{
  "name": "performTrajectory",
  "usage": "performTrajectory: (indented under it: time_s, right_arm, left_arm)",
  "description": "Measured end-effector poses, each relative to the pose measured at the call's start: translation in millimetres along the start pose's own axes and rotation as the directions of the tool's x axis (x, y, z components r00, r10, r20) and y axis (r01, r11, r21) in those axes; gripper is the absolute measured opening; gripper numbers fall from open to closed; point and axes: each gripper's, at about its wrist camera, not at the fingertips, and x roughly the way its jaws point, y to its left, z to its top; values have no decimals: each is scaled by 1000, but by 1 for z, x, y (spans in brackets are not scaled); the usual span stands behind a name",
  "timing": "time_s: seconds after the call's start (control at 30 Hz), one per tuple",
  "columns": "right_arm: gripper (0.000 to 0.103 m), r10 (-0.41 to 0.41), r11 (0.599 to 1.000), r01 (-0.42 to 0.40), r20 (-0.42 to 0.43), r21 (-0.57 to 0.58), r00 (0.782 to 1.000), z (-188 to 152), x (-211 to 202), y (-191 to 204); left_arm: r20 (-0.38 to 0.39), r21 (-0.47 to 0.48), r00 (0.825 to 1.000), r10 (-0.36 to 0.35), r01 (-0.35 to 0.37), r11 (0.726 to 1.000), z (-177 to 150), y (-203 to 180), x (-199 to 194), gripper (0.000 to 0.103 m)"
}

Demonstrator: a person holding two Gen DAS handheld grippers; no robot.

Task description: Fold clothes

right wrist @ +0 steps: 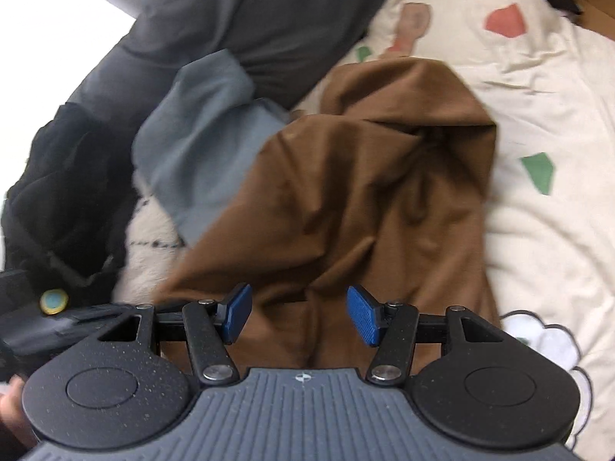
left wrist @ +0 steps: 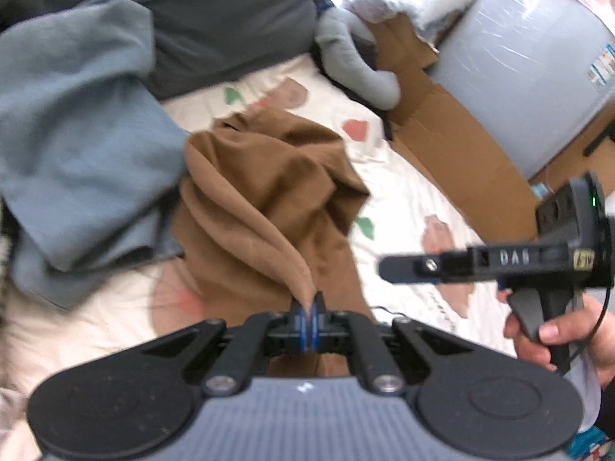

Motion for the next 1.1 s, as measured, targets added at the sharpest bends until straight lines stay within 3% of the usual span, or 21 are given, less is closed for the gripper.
performTrajectory:
  time_s: [0.23, 0.37, 0.43, 0.47, 0.57, 0.77, 1.1]
  right_arm:
    - [62, 30, 999, -33, -75, -37, 997, 4, 8, 22]
    - [59, 1, 998, -12, -153, -66, 988, 0, 26, 26]
    - [38, -27, 998, 17, -188, -56, 982, -4, 34, 20]
    - [14, -41, 998, 31, -203, -51, 978, -6, 36, 16]
    - [4, -64, 996, 51, -205, -67, 977, -11, 34, 10]
    - [2, -149, 988, 140, -160, -63, 976, -13, 9, -6]
    - [2, -309, 951, 299, -168, -83, 936, -25, -66, -46]
  left_arm:
    - [-59, 48, 994, -97, 99, 994, -17, -27, 25, 3]
    - [-68, 78, 988, -141, 146, 986, -21, -39, 33, 3]
    - [-77, 79, 984, -160, 166, 983, -23, -43, 37, 3]
    - [-81, 79, 983, -166, 172, 982, -25, -44, 38, 3]
    - [-103, 52, 980, -169, 175, 983, -26, -39, 42, 5]
    - [-96, 16, 983, -158, 160, 987, -23, -28, 45, 28]
    - [-45, 4, 998, -50, 50, 999, 0, -13, 64, 32]
